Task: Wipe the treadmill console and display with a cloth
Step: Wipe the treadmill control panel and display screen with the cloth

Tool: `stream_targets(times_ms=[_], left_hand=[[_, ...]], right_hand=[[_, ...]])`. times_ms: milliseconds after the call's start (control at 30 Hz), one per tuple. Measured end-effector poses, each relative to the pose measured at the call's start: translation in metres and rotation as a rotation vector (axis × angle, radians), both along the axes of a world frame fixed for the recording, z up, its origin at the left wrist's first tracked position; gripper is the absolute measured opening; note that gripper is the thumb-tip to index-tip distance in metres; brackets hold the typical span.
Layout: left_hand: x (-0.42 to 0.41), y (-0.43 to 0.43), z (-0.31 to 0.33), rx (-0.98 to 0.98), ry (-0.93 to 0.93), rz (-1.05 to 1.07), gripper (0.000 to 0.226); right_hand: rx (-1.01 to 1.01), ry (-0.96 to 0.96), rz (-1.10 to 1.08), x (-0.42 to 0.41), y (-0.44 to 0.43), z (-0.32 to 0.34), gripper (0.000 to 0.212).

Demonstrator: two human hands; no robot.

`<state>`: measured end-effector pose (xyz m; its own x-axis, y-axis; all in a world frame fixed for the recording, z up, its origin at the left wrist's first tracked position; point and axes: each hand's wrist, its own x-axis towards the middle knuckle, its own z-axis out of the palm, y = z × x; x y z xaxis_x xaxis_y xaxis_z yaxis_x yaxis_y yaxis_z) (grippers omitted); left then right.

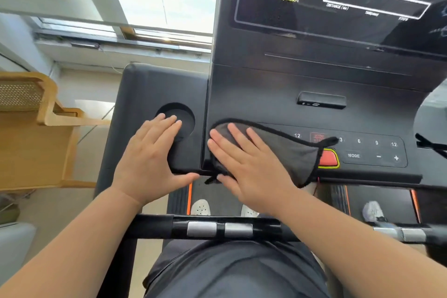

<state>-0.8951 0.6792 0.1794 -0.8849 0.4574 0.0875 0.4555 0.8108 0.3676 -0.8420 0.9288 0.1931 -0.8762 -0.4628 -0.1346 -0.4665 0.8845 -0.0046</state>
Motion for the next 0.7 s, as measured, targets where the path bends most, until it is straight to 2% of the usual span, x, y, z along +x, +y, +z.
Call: stream_targets(times_ms=[67, 167, 267, 333, 400, 533, 633, 700], left_hand=[[0.0, 0.0, 0.0, -0.01, 0.002, -0.001, 0.108], [0.0, 0.001, 0.0, -0.04, -0.007, 0.003, 0.11], [0.0, 0.001, 0.0, -0.059, -0.018, 0.013, 0.112], [0.0, 0.001, 0.001, -0.068, -0.026, 0.017, 0.112], [-0.001, 0.001, 0.002, -0.074, -0.03, 0.015, 0.111], [-0.003, 0.001, 0.002, -0.032, -0.033, 0.02, 0.11], [-0.003, -0.001, 0.003, 0.021, -0.043, 0.013, 0.11], [-0.002, -0.002, 0.003, 0.054, -0.039, 0.014, 0.103]], right_hand=[[-0.001, 0.02, -0.025, 0.026, 0.02, -0.005, 0.075], [-0.02, 0.029, -0.197, 0.042, 0.049, -0.006, 0.081], [-0.01, -0.002, -0.402, 0.015, 0.055, 0.001, 0.079], [-0.011, -0.009, -0.457, -0.012, 0.048, 0.007, 0.078], [-0.006, -0.013, -0.381, -0.033, 0.034, 0.01, 0.078], [-0.016, -0.047, -0.089, -0.047, 0.006, 0.009, 0.075], [0.025, -0.014, 0.069, -0.023, 0.009, 0.004, 0.072], [0.044, 0.025, 0.064, 0.005, 0.021, -0.004, 0.072]])
